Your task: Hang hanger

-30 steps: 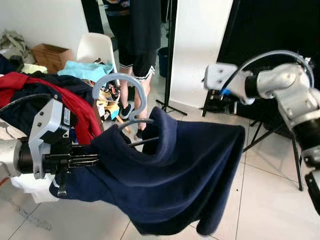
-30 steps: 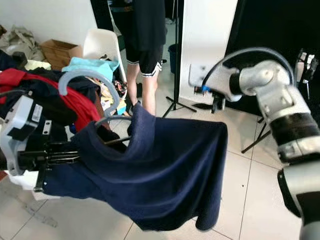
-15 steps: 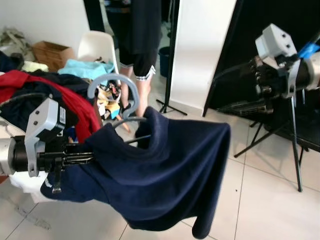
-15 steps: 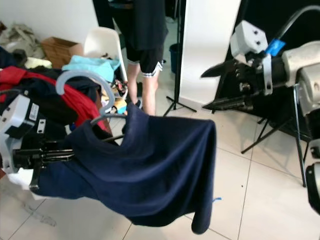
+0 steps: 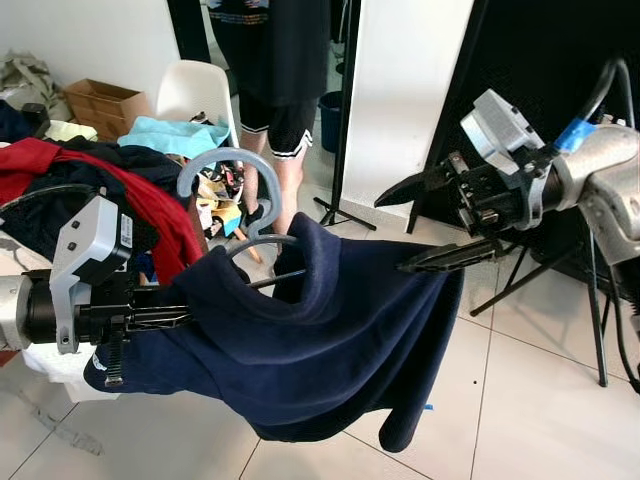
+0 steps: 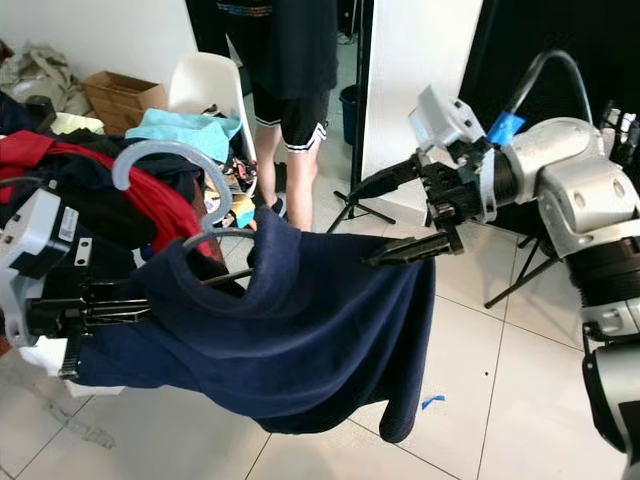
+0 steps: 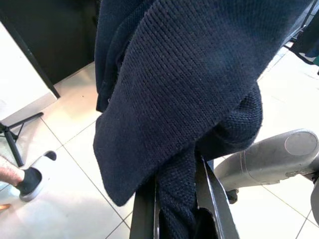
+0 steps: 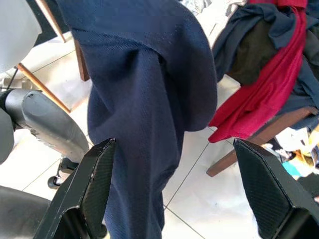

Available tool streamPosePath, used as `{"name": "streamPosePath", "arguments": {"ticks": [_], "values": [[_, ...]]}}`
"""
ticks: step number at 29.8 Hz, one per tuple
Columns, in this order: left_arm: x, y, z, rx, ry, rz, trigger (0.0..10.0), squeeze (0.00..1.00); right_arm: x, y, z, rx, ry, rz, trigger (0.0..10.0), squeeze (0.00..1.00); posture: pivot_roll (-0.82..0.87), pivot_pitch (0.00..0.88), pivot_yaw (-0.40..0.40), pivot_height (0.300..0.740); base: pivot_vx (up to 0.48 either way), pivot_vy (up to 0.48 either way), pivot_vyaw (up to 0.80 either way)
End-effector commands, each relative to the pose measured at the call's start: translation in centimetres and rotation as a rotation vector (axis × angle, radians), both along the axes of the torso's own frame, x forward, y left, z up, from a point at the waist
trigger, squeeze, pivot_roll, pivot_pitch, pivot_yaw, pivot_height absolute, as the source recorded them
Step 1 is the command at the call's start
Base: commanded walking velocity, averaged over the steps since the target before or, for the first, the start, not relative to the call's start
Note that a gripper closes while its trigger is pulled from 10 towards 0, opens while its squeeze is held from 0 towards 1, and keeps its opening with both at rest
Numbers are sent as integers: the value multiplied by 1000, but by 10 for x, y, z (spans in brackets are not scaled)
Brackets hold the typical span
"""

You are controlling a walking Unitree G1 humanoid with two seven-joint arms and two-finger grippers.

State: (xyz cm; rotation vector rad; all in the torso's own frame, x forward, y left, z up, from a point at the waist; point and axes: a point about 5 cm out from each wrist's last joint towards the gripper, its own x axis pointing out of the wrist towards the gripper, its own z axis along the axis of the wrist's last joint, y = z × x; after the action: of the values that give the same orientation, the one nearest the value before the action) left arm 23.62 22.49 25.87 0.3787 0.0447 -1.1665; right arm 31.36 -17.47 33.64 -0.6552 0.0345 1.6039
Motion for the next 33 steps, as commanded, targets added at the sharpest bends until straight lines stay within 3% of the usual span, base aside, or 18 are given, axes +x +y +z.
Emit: {"name": "streamPosePath", "arguments": {"ticks": [1, 5, 6, 7, 8, 13, 25, 26, 28, 29, 33], "values": [[-1, -2, 8, 24, -45, -20, 0, 0, -4, 6, -4, -18, 23, 35, 10000, 0, -68, 90, -12, 740, 0, 0, 0], [2, -6, 10, 22, -58, -30, 0, 0, -4, 15, -16, -55, 62, 40, 10000, 0, -71, 92, -11, 740, 0, 0, 0], [3, -8, 11, 19, -67, -36, 0, 0, -2, 18, -21, -67, 65, 23, 2784, 0, -71, 93, -9, 740, 0, 0, 0], [3, -8, 11, 19, -67, -36, 0, 0, -2, 18, -21, -67, 65, 23, 2784, 0, -71, 93, -9, 740, 0, 0, 0], [4, -11, 12, 18, -73, -44, 0, 0, -2, 20, -24, -82, 71, 19, 0, 0, -71, 93, -9, 740, 0, 0, 0], [6, -17, 18, 22, -102, -65, 0, 0, -6, 20, -36, -127, 90, 22, 0, 0, -72, 94, -8, 740, 0, 0, 0], [8, -16, 24, 29, -167, -56, 0, 0, -3, 20, -40, -134, 83, -27, 0, 0, -71, 93, -1, 740, 0, 0, 0], [9, -15, 24, 22, -157, -40, 9216, 580, -3, 21, -41, -129, 82, -35, 0, 0, -71, 92, 1, 740, 0, 0, 0], [10, -14, 24, 17, -149, -28, 9216, 580, -2, 21, -41, -126, 81, -41, 0, 0, -71, 92, 1, 740, 0, 0, 0], [12, -13, 24, 12, -140, -11, 10000, 1000, -2, 21, -41, -120, 81, -49, 0, 0, -70, 92, 2, 740, 0, 0, 0], [14, -9, 22, -3, -125, 19, 10000, 1000, 0, 21, -45, -106, 93, -76, 0, 0, -70, 91, 3, 740, 0, 0, 0]]}}
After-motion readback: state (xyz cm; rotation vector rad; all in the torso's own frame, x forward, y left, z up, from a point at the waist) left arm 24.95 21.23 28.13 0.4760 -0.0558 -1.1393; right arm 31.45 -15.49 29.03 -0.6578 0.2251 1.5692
